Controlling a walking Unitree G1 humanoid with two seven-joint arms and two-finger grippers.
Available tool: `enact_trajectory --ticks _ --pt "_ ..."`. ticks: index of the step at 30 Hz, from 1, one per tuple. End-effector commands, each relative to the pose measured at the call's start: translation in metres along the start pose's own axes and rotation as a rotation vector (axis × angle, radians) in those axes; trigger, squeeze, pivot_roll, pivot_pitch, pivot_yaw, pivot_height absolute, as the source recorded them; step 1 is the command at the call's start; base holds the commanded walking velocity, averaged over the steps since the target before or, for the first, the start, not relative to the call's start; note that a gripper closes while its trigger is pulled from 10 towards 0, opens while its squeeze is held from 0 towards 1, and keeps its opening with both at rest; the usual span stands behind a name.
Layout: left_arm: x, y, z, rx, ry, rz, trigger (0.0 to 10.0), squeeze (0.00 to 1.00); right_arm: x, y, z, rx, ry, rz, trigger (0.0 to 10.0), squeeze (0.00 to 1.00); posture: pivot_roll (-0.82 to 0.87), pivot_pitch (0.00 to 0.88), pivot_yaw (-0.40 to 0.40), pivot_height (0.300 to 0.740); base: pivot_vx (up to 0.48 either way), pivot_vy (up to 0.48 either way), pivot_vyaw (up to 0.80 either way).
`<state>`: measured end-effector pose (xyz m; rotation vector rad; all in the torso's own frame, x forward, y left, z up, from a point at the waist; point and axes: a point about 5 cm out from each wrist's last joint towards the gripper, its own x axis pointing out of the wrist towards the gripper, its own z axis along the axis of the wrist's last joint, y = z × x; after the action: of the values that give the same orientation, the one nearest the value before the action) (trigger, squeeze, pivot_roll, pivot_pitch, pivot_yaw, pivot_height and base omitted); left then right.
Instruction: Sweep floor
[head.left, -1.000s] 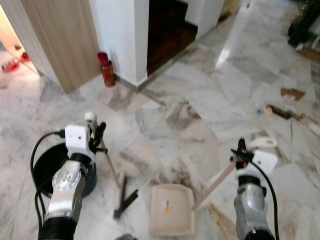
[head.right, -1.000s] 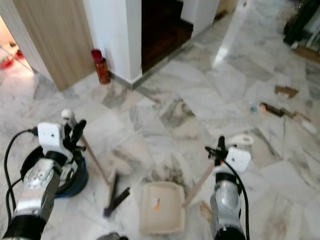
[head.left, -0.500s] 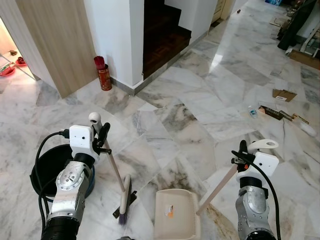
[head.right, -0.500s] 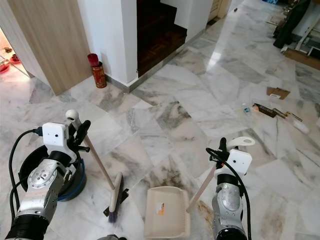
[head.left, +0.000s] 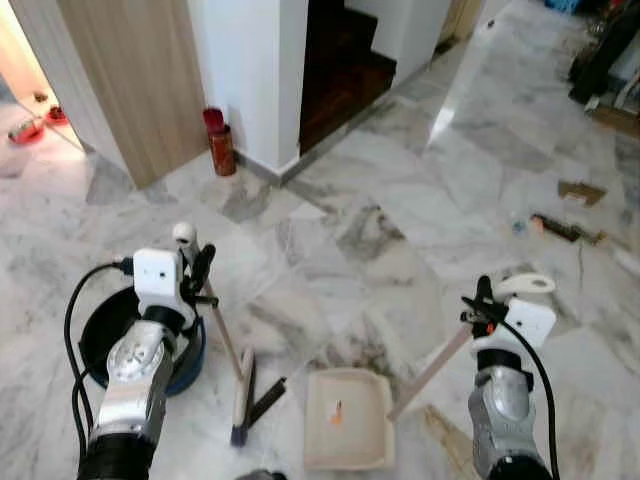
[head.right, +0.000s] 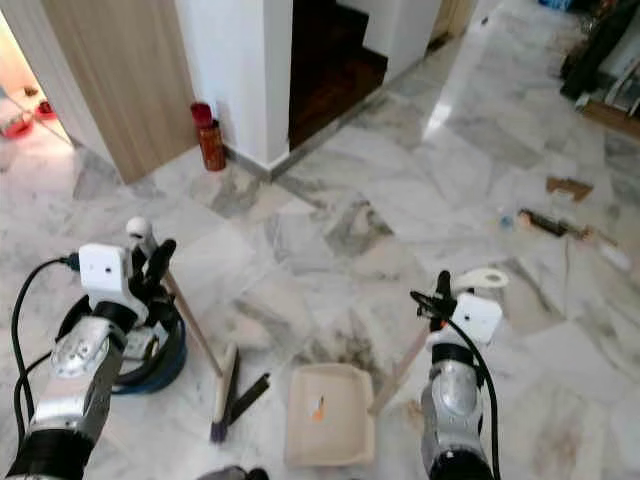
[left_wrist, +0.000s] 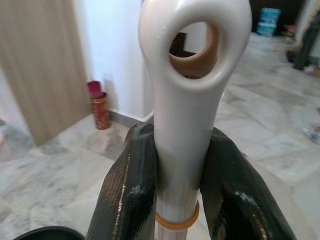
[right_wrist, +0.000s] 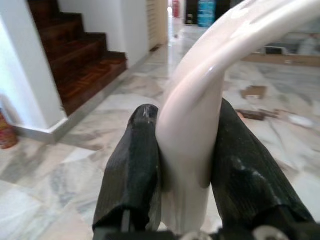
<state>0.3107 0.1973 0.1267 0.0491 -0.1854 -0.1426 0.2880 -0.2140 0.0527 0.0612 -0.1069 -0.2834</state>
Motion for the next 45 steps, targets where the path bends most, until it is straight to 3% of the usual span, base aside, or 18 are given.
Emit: enact_trajectory --ticks 1,31,45 --pt "0.0024 -0.0006 0.0093 0.002 -0.040 -0.009 10.0 0.00 0.0016 -0.0035 0.0030 -0.002 -0.017 -0.011 10.0 0.00 0.21 0.138 -0.076 0.740 0.000 0.251 0.00" --pt "0.0031 -0.0015 0.0108 0.004 -0.044 -0.012 10.0 0.00 0.0036 -0.0023 0.0027 0.018 -0.007 -0.008 10.0 0.00 0.22 0.135 -0.080 0.740 0.000 0.252 -0.05" --pt "0.0021 -0.0037 0.0112 0.006 -0.052 -0.015 10.0 0.00 0.0045 -0.0029 0.0046 -0.011 -0.021 -0.007 10.0 0.00 0.22 0.134 -0.086 0.740 0.000 0.000 -0.17"
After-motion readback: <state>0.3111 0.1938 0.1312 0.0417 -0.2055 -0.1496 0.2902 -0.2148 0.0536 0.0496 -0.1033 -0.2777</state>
